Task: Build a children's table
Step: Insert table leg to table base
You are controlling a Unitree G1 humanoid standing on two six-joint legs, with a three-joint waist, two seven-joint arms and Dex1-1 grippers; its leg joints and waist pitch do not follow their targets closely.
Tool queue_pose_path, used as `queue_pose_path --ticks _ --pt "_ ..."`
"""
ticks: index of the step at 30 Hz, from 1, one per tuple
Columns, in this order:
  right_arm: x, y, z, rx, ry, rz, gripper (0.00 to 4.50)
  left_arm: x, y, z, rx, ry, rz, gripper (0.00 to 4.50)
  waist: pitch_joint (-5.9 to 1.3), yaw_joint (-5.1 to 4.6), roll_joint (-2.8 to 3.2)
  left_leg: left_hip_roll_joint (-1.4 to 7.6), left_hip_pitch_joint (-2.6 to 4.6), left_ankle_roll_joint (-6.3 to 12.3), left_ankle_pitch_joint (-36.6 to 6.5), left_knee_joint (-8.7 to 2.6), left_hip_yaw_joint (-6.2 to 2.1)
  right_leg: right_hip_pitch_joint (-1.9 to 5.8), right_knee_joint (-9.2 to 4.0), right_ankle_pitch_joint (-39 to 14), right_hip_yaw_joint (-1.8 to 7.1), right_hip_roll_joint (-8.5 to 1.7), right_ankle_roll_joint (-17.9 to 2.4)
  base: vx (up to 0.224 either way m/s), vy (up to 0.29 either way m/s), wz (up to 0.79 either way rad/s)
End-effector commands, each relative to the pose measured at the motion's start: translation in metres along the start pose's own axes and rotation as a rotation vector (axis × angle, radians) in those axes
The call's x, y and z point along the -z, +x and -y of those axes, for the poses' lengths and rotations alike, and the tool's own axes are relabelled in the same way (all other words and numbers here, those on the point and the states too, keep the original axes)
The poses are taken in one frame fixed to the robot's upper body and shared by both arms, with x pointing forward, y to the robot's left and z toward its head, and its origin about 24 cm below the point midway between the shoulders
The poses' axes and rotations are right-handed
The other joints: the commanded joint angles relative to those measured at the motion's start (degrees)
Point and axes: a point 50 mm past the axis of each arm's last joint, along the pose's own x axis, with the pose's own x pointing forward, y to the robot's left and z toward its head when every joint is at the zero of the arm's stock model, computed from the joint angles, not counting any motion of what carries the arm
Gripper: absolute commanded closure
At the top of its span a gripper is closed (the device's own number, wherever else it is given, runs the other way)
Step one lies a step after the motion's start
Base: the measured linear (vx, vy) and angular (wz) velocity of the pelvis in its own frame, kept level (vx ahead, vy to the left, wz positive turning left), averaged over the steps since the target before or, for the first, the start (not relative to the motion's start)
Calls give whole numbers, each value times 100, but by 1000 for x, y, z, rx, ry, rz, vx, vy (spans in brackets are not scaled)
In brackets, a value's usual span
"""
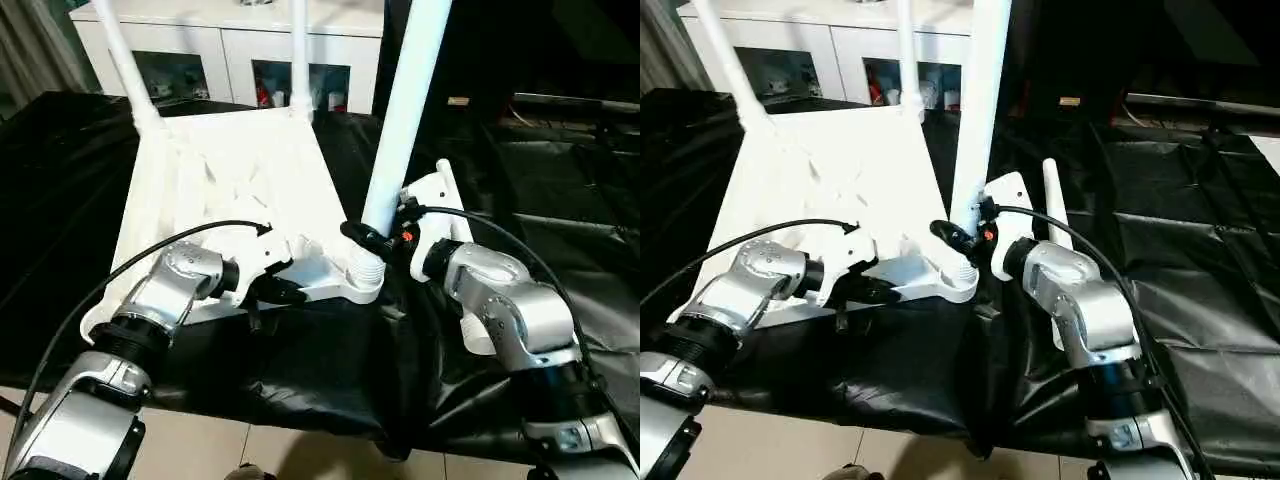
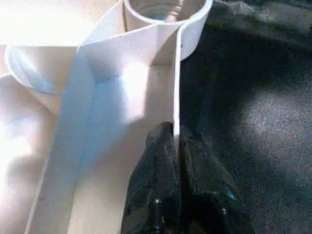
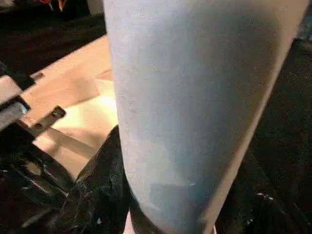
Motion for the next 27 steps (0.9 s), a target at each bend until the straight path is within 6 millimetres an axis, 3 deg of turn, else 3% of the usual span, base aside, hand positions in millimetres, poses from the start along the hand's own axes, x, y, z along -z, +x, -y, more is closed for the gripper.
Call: queue_pose_path --ticks 1,18,23,24,25,27 --pt "-3 3 0 -9 -8 2 264 -3 -2 -1 -19 1 22 450 -460 15 5 247 81 -39 -663 -362 -87 302 -406 258 274 -480 -1377 0 0 0" --pt "18 14 7 3 64 -36 264 0 -6 2 -37 -2 71 450 -450 -28 -10 253 76 5 -697 -363 -80 291 -414 142 272 -484 -1411 0 0 0" --pt "28 11 11 10 171 0 264 1 -8 2 -48 -10 80 450 -455 -50 25 254 73 12 -759 -365 -88 299 -415 157 270 -484 -1451 0 0 0" --pt "31 10 12 12 198 8 264 1 -9 2 -51 -13 85 450 -459 -43 62 255 73 5 -749 -365 -97 300 -405 193 266 -488 -1460 0 0 0" --pt "34 8 13 17 219 15 264 1 -10 2 -55 -15 89 450 -459 -51 41 258 78 20 -757 -365 -91 296 -410 263 267 -483 -1475 0 0 0" --pt "39 6 14 26 231 21 264 0 -11 1 -63 -16 95 450 -461 -49 63 257 76 26 -765 -364 -90 295 -412 319 264 -481 -1486 0 0 0"
